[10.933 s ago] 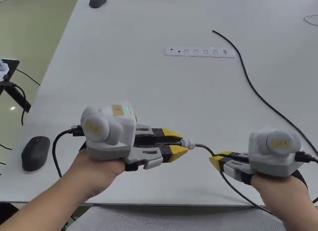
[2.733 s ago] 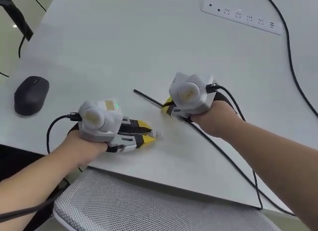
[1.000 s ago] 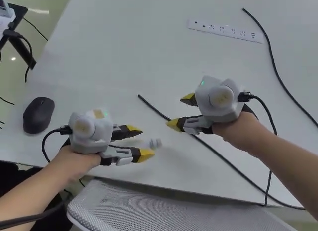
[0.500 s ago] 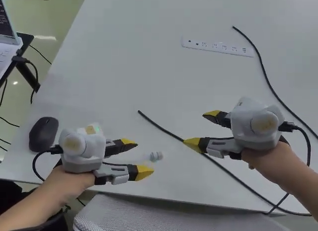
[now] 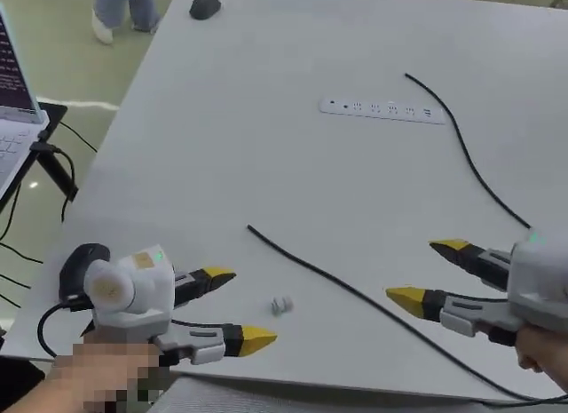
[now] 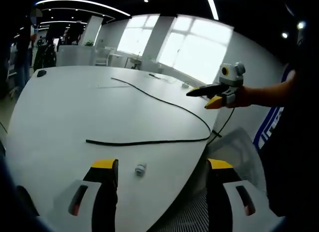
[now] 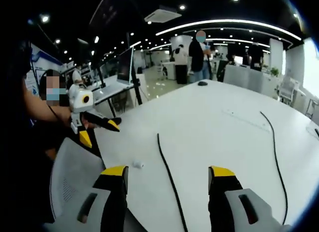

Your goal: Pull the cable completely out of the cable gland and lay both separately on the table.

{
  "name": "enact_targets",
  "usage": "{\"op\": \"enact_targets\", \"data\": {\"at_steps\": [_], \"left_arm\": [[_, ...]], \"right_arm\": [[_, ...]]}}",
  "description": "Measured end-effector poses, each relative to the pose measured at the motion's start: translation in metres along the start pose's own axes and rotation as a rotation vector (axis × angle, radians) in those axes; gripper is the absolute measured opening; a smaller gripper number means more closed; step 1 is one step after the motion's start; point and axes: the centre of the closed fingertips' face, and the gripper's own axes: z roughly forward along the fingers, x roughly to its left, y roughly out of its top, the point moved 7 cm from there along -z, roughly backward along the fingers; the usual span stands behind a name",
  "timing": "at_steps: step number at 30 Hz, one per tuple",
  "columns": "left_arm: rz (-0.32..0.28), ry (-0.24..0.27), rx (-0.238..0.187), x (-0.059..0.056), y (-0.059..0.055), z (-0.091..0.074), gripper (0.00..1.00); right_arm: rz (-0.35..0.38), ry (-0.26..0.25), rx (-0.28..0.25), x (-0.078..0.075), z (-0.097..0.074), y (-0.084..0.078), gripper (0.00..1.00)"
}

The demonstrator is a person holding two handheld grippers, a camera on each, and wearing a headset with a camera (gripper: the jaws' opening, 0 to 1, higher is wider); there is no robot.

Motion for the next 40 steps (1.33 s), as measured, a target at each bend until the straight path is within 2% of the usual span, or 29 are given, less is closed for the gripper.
{"op": "enact_targets", "data": {"at_steps": [5, 9, 12, 15, 20, 23, 26, 30, 32, 40], "left_arm": [[0.015, 0.007, 0.001, -0.002, 0.001, -0.003, 0.75], [0.026, 0.009, 0.018, 0.0, -0.001, -0.004, 0.79], [0.028, 0.02, 0.001, 0.0, 0.002, -0.007, 0.82], [0.032, 0.025, -0.012, -0.002, 0.003, -0.008, 0.85], [0.063, 0.038, 0.016, -0.003, -0.005, -0.007, 0.88], [0.08, 0.041, 0.034, -0.004, -0.008, -0.008, 0.89], [0.103, 0.05, 0.048, -0.003, -0.011, -0.009, 0.92], [0.13, 0.071, 0.074, 0.001, -0.012, -0.01, 0.95], [0.159, 0.082, 0.113, 0.004, -0.015, -0.011, 0.96], [0.142, 0.092, 0.143, 0.011, -0.017, -0.013, 0.99]], "right_arm": [[0.038, -0.018, -0.022, 0.001, -0.017, -0.016, 0.69], [0.058, -0.028, -0.013, 0.007, -0.023, -0.029, 0.71], [0.04, -0.023, 0.006, 0.009, -0.025, -0.042, 0.73], [0.017, -0.014, 0.006, 0.01, -0.026, -0.047, 0.77], [-0.027, 0.015, 0.028, 0.012, -0.022, -0.055, 0.83], [-0.073, 0.037, 0.064, 0.015, -0.019, -0.059, 0.86], [-0.041, 0.058, 0.051, 0.017, -0.017, -0.06, 0.91], [-0.034, 0.063, 0.075, 0.016, -0.016, -0.064, 0.95], [-0.043, 0.068, 0.1, 0.016, -0.016, -0.067, 0.96], [-0.056, 0.084, 0.142, 0.014, -0.013, -0.067, 0.98]]}}
